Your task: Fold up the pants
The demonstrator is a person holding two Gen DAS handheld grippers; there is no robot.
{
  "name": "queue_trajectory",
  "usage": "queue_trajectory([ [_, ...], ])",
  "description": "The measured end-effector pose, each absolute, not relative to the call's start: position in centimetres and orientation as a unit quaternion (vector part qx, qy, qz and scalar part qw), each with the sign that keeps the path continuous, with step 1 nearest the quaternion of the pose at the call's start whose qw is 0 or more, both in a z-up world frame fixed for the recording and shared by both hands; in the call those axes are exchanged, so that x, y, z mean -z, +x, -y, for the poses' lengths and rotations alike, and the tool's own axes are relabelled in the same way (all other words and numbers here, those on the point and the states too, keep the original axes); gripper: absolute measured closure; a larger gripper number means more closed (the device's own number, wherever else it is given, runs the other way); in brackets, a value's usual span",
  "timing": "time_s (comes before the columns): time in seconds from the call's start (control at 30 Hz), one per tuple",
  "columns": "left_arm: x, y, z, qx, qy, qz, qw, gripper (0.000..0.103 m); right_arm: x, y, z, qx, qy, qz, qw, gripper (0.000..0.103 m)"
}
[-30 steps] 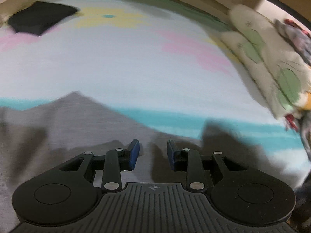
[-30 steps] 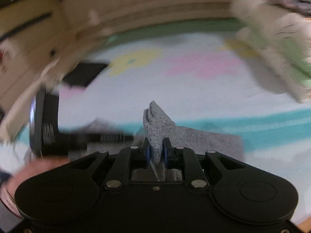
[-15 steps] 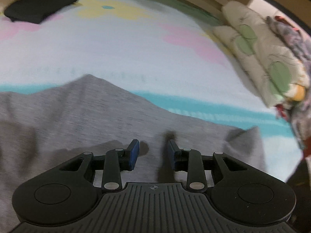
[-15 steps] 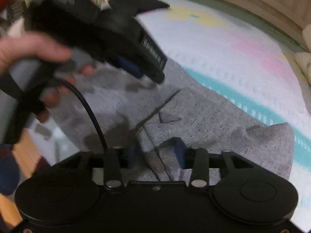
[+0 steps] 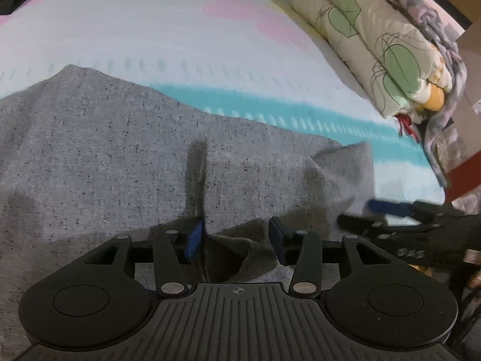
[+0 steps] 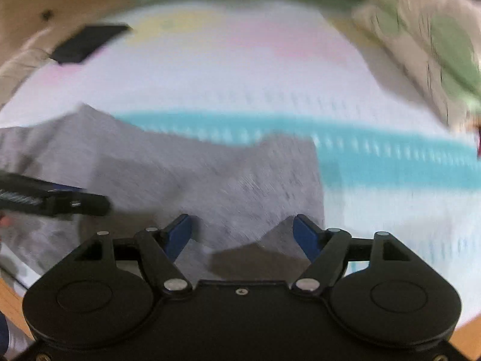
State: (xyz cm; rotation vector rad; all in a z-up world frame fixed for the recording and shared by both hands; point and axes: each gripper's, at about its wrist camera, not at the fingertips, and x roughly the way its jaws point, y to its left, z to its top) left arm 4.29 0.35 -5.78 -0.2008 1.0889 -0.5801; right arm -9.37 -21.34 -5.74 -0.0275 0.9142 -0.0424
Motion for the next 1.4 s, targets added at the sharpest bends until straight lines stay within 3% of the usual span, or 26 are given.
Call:
queue_trajectory([
  [0.13, 6.1, 4.6, -0.5, 0.278, -0.115, -0.508, 0.807, 0.051, 7.6, -9.5, 22.3, 0.018, 0.001, -0.470, 0.883, 0.025],
  [0.27, 7.1, 6.2, -0.5, 0.287, -0.177, -0.507, 0.793, 0.039, 7.9, -9.7, 21.9, 0.006, -0.019, -0.468, 0.884, 0.017],
  [0.43, 7.4, 7.2, -0.5, 0.284, -0.219, -0.512, 0.781, 0.039, 8.3, -9.8, 22.0, 0.001, -0.014, -0.466, 0.885, 0.014],
  [0.47, 7.4, 7.1, -0.3, 0.283, -0.217, -0.512, 0.782, 0.044, 8.3, -9.7, 22.2, -0.001, -0.010, -0.466, 0.885, 0.014],
  [0.53, 7.3, 6.8, 0.2, 0.287, -0.198, -0.511, 0.786, 0.072, 8.4, -9.4, 22.5, -0.004, -0.005, -0.464, 0.886, 0.014],
  [0.57, 7.3, 6.6, 0.4, 0.284, -0.187, -0.510, 0.790, 0.094, 8.4, -9.4, 22.5, -0.006, -0.003, -0.463, 0.886, 0.014],
  [0.93, 1.2, 3.1, -2.8, 0.267, -0.152, -0.406, 0.860, 0.095, 6.4, -10.1, 23.5, -0.007, 0.033, -0.440, 0.897, 0.014],
  [1.17, 7.6, 6.2, -4.9, 0.194, -0.167, -0.515, 0.818, 0.090, 7.3, -9.0, 22.8, 0.010, 0.024, -0.458, 0.889, 0.014],
  [1.4, 3.8, 4.4, -6.1, 0.175, -0.190, -0.472, 0.843, 0.086, 7.0, -8.7, 22.2, 0.030, 0.003, -0.446, 0.894, 0.015],
])
